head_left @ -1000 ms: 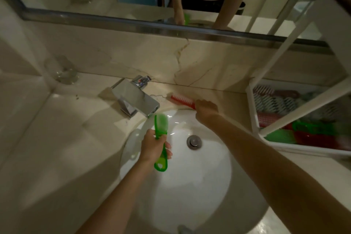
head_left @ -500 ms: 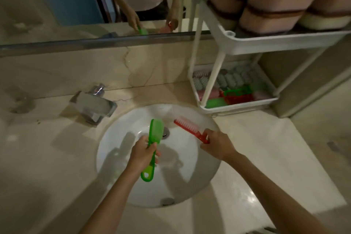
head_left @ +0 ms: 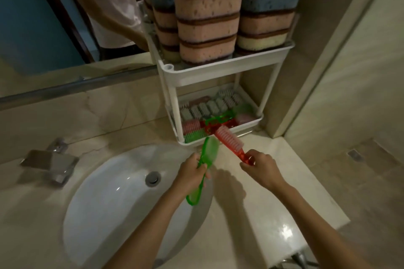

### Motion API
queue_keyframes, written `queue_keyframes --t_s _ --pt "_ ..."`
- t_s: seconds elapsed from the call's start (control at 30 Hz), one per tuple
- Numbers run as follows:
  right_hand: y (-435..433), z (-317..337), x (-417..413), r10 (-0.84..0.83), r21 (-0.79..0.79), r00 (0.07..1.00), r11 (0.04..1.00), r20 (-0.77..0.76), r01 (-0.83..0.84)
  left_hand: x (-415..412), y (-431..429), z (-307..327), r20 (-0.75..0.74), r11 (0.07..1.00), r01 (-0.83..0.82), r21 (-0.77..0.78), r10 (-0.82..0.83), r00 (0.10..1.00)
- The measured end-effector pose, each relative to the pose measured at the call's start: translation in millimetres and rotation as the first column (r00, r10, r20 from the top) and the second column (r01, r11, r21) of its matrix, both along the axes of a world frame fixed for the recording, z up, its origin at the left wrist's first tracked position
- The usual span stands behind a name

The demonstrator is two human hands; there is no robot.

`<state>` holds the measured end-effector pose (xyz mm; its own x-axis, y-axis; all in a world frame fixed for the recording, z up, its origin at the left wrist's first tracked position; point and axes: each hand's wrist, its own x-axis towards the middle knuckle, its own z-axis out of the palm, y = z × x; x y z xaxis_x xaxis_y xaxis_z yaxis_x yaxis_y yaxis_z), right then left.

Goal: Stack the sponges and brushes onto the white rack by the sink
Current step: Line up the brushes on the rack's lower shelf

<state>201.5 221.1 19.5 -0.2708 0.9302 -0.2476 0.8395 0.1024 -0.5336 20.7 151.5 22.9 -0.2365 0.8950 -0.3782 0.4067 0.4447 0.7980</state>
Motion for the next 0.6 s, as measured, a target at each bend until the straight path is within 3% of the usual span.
queue_keyframes --t_s 0.13,0.27,0.47,0.6 --pt "42.5 11.2 1.2 -0.031 0.070 0.997 0.997 -0.075 0.036 19.1 38.6 19.2 0.099 0.992 -0.118 0.052 0.113 0.989" --pt "84.1 18.1 -21.0 0.077 0.141 0.995 0.988 -0.067 -0.067 18.9 71.3 30.0 0.186 0.933 -0.350 0.081 0.331 0.925" --pt "137.8 17.7 -71.8 0.207 0.203 0.963 0.949 0.175 -0.241 0.9 104.3 21.7 0.257 0.810 -0.586 0.017 0.563 0.785" --pt "162.1 13.1 -98.9 0.355 0.213 0.903 0.888 0.243 -0.407 -0.1 106.4 9.7 0.105 0.814 -0.580 -0.023 0.579 0.809"
